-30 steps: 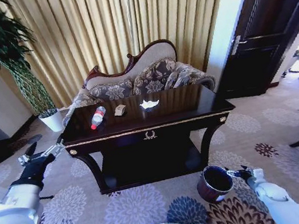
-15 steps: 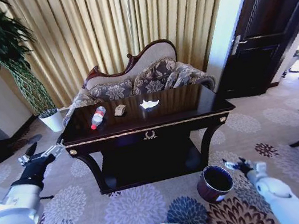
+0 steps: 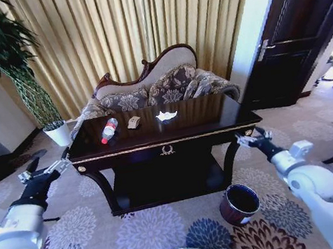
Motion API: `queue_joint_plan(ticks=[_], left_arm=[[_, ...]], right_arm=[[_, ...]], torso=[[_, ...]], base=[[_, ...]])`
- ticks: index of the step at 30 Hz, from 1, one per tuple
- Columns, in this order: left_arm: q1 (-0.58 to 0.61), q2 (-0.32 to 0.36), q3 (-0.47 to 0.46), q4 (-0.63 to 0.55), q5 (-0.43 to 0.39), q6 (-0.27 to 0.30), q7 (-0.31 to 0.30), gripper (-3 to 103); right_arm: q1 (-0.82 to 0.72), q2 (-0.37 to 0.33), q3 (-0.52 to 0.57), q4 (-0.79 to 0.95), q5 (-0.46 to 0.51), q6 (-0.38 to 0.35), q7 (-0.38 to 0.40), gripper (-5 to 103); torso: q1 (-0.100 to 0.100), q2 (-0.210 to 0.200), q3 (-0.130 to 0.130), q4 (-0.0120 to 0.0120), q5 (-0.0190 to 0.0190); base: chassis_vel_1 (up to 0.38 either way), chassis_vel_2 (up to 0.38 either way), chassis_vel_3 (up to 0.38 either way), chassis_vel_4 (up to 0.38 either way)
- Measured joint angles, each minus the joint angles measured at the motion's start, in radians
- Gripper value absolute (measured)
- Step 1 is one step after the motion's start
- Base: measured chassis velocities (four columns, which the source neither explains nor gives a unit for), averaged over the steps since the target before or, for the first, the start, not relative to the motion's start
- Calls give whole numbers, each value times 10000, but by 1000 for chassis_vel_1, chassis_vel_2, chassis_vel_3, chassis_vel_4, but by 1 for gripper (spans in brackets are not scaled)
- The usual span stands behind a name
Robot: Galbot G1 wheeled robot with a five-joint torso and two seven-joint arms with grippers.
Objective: Move to the front of the table and place the trash on the table into the trash bin.
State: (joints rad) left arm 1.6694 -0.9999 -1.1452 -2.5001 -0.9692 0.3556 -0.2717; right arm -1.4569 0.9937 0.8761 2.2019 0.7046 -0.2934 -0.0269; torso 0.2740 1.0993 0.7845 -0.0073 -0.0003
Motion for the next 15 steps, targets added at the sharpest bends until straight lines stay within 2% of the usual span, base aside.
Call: queue_joint_plan(ticks=[15], left_arm=[[39,39,-222,0,47,-39,-11,100]], right_arm=[[-114,-64,-72,1394,82,-603,664,100]], torso=[[0,0,0,-1,1]], base=[[0,0,0,0]])
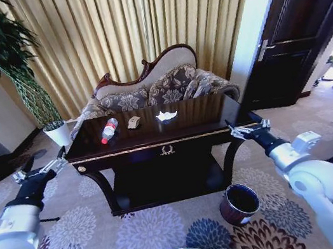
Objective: Move to the front of the table and place the trash on the table into the trash bin.
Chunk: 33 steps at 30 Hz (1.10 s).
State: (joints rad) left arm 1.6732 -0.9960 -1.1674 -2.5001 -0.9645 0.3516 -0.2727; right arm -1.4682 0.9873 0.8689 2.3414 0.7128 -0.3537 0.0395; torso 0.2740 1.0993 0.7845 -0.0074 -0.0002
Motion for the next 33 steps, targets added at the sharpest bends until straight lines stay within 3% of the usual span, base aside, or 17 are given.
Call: queue_joint_plan(ticks=[9,33], left_arm=[[-2,-13,23,0,3,-7,-1,100],[-33,-21,165,0,22,-9,15,100]], right_arm=[[-21,-95,-15,139,11,-318,16,100],[71,-250,-64,85,224,-288,-11,100]], torso=[[0,0,0,0,0],[0,0,0,0,0]], base=[[0,0,0,0],[0,0,0,0]])
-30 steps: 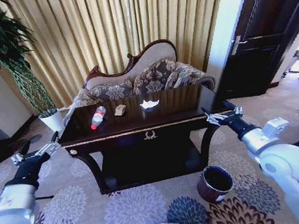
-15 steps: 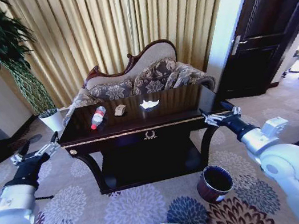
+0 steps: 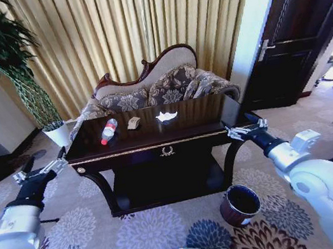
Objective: Move to the front of the table and place the trash on the table into the trash bin.
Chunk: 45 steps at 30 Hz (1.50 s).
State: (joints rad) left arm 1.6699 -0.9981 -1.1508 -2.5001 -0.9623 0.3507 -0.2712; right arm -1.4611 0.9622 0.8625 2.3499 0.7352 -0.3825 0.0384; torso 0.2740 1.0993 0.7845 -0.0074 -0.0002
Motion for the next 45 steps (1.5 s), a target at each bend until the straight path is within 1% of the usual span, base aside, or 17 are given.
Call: queue_joint_plan(ticks=[16,33,45], left_arm=[[-96,14,186,0,41,0,-2,100],[-94,29,224,0,52,2,-6,100],[-43,-15,203,0,60,9,-14,100]], right_arm=[[68,-35,-96,-47,27,25,-26,100],[103,-85,-133,-2,113,65,-34,100],[114,-102,-181,64,153,77,-39,100]], torso=[[0,0,0,0,0],[0,0,0,0,1],[1,-1,1,0,0]], base=[[0,0,0,0],[-49,47,58,-51],[-99,104,102,-106]])
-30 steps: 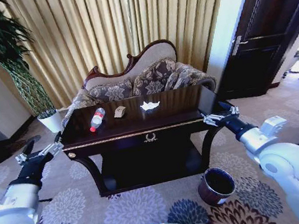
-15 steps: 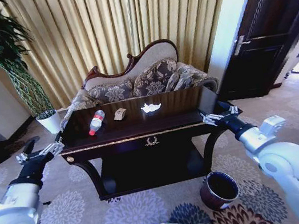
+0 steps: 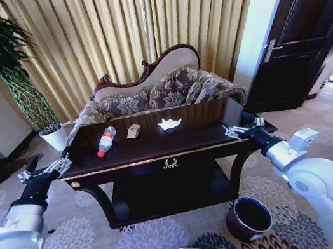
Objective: Move to the front of the table and place the trash on the table into the trash bin.
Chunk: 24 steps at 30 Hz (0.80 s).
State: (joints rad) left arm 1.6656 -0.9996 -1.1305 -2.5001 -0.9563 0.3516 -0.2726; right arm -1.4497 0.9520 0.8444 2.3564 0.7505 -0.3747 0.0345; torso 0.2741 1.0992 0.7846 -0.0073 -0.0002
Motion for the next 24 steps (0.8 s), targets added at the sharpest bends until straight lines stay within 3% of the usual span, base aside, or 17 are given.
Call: queue_joint_plan(ticks=[19,22,24], left_arm=[[-1,-68,201,0,117,5,-29,100],[21,-25,120,0,110,6,-36,100],[34,29,102,1,95,6,-40,100]], right_arm=[[-68,-335,-281,286,166,-15,0,100],[-8,-656,-471,320,481,-19,0,100],[152,-1140,-684,296,1199,-54,1,100]], torso=[[0,1,0,-1,0],[0,1,0,-1,0],[3,0,1,0,-2]], base=[[-102,100,102,-100],[-83,107,91,-111],[-63,88,49,-73]])
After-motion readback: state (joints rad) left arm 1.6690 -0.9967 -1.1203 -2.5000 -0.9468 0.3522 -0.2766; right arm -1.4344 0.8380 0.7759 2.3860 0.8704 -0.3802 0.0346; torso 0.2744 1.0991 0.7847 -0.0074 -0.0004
